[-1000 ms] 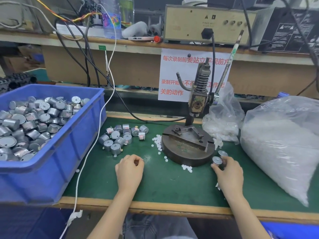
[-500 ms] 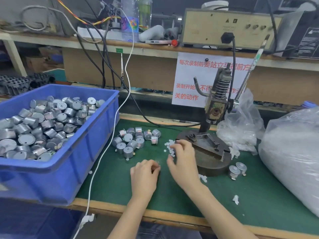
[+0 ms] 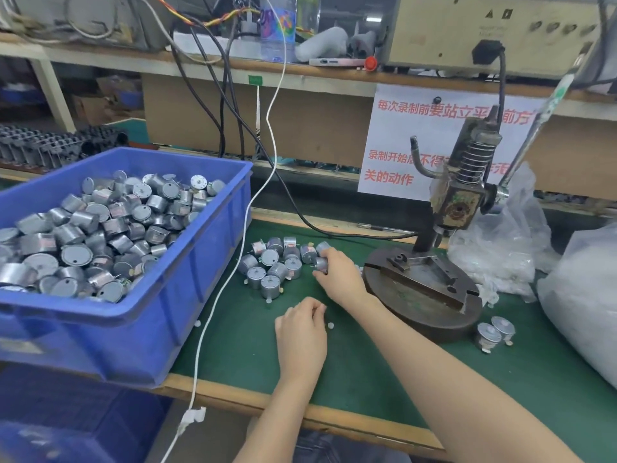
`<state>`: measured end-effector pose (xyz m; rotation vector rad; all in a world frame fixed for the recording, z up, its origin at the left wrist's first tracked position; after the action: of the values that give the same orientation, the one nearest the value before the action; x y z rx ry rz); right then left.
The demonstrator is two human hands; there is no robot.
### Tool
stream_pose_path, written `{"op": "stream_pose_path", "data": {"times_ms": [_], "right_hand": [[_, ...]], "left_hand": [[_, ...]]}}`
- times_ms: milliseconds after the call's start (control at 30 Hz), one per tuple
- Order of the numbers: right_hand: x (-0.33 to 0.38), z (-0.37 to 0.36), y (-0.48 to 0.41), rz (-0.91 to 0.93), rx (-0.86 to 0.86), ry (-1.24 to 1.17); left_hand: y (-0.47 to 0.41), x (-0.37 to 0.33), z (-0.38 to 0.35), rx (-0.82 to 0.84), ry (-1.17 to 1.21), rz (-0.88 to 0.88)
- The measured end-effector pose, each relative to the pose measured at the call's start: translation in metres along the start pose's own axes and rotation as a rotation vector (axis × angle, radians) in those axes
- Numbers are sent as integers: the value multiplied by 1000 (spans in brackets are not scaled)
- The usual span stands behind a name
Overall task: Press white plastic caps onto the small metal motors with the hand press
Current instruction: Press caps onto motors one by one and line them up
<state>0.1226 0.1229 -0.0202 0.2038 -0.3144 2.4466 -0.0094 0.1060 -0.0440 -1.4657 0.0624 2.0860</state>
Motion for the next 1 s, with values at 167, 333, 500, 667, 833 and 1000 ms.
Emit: {"op": "stream_pose_path", "data": {"times_ms": [167, 333, 500, 667, 833, 1000], "right_hand": [[-6, 1, 2, -1, 43, -97], [-7, 3, 13, 44, 18, -70], [-11, 10, 50, -49, -18, -448], [-27, 20, 90, -96, 19, -589], [-31, 14, 105, 2, 3, -470], [-31, 10, 106, 132, -64, -340]], "left_hand": [[1, -4, 4, -82, 221, 66], [2, -3, 5, -78, 226, 65], [1, -2, 5, -97, 254, 64], [0, 1, 3, -95, 237, 59], [0, -1, 4, -73, 223, 64], [0, -3, 5, -66, 203, 58]]}}
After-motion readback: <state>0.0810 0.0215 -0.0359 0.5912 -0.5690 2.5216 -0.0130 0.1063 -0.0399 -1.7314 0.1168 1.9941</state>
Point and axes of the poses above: each hand's wrist, its own y-axis away from the middle knuckle, its own z-axis out of the back of the hand, x = y × z, the point moved 1 cm from there along -y, towards the middle knuckle, and after that the axes turned 14 degrees about y, right-handed, at the moved point
